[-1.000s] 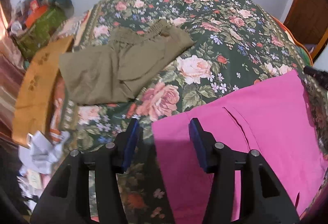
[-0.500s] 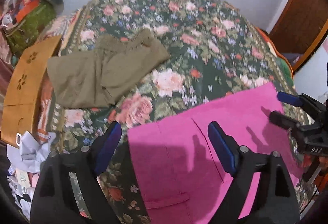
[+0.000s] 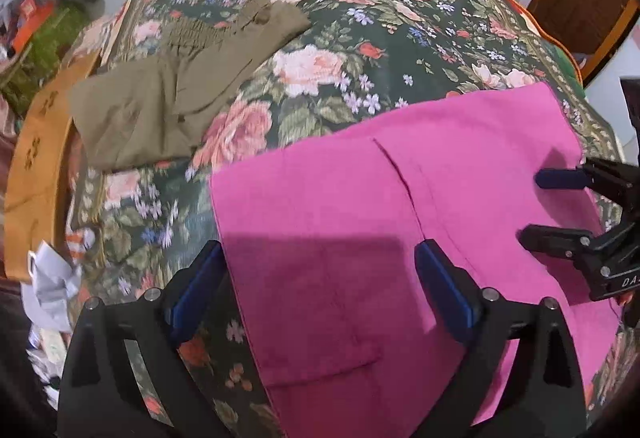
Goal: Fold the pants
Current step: 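Open the right gripper and smooth the folded trousers flat with both tools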
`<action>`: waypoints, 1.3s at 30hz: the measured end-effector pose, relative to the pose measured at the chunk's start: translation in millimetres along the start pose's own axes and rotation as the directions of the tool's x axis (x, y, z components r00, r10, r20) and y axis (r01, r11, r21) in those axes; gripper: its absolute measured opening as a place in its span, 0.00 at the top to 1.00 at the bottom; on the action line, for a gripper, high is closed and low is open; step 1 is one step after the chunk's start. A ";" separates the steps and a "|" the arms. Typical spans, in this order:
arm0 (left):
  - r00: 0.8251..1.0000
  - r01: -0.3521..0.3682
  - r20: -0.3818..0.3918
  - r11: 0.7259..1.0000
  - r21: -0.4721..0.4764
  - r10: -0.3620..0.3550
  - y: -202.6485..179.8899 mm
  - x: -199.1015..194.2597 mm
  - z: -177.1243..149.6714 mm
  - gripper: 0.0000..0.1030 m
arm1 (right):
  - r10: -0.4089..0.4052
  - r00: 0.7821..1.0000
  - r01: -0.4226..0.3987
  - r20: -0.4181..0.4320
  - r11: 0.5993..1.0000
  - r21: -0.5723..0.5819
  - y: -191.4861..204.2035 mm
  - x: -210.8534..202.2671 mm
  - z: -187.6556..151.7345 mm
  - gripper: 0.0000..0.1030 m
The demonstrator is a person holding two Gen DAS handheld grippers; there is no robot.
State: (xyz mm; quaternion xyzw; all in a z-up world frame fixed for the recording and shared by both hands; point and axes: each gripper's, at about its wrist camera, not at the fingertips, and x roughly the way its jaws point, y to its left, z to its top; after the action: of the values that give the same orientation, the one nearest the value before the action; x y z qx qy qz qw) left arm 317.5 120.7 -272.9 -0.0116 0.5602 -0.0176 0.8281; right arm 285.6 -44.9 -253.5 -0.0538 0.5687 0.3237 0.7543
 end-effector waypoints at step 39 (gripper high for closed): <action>0.965 -0.111 0.226 0.989 -0.098 0.130 -3.7 -126.7 -97.5 0.06 | -0.156 0.950 0.160 0.270 0.987 0.008 37.2 -111.0 -82.7 0.18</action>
State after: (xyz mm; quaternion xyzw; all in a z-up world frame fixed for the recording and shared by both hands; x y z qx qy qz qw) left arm 179.8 122.5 -191.6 -0.0143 0.4597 0.0578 0.8860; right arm 181.1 -100.2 -172.5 -0.0599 0.4521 0.2708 0.8477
